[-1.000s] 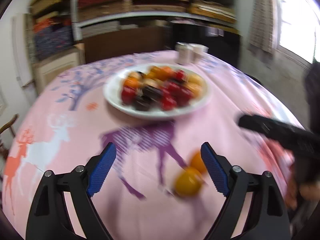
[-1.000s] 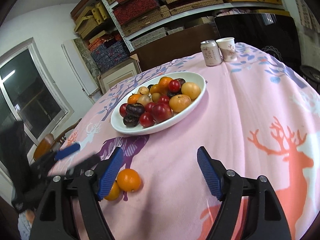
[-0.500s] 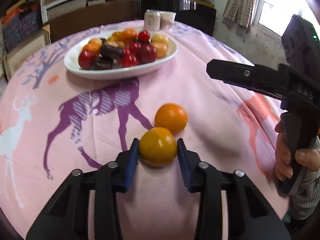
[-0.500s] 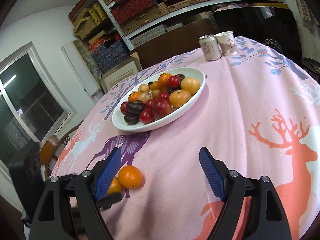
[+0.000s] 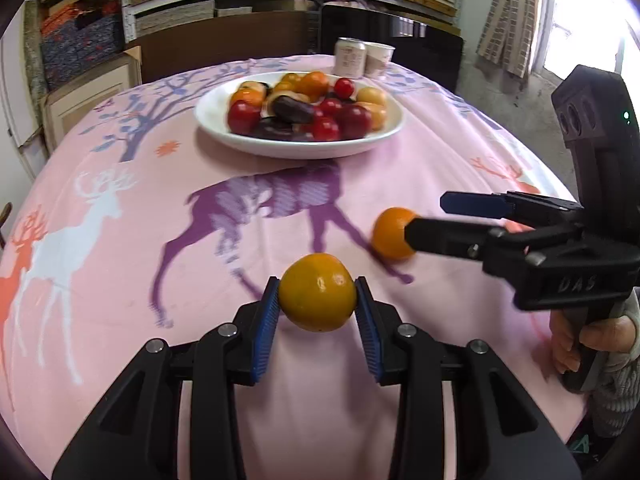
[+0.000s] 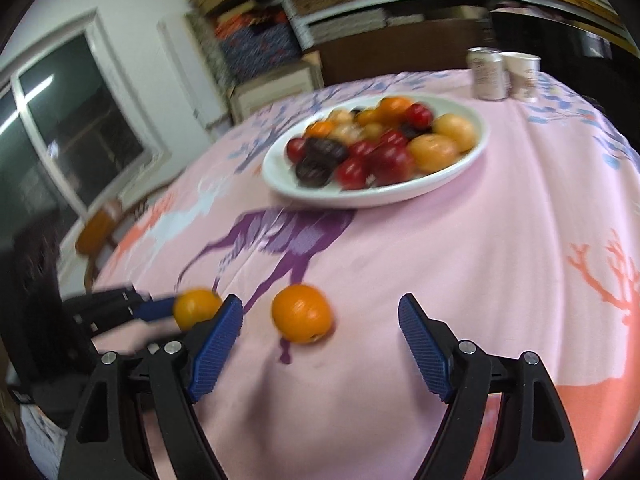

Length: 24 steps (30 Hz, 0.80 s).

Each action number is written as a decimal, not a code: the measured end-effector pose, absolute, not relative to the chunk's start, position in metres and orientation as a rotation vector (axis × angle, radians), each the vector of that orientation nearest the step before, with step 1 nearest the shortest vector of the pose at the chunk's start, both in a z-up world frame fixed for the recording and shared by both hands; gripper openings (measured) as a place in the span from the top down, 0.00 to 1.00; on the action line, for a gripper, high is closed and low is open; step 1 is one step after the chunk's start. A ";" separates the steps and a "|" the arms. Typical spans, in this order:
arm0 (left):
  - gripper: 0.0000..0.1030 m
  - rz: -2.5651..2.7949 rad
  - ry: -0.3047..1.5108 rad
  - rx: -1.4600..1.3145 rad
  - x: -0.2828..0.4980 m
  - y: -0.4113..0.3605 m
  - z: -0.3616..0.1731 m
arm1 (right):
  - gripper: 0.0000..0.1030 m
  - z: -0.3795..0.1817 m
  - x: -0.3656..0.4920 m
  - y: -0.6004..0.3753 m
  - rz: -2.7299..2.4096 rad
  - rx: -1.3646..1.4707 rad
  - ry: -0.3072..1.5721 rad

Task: Organize fruits
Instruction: 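Grasp a yellow orange with the left tool while the right tool grasps a small orange, then carry both oranges onto the white plate and open both tools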

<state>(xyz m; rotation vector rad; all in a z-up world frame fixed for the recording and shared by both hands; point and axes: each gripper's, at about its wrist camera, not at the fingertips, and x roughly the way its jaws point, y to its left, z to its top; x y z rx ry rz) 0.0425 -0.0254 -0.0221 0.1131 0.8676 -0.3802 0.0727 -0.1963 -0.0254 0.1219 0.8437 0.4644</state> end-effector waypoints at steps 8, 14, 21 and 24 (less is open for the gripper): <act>0.64 -0.360 0.878 0.114 0.044 -0.020 -0.023 | 0.64 -0.037 0.080 -0.182 0.502 0.089 0.923; 0.64 -0.337 0.846 0.108 0.068 -0.021 -0.006 | 0.64 -0.015 0.083 -0.204 0.469 0.157 0.838; 0.64 -0.309 0.768 0.087 0.144 -0.038 0.034 | 0.64 0.031 0.136 -0.225 0.396 0.181 0.746; 0.64 -0.286 0.752 0.087 0.184 -0.048 0.042 | 0.64 0.037 0.164 -0.222 0.352 0.138 0.732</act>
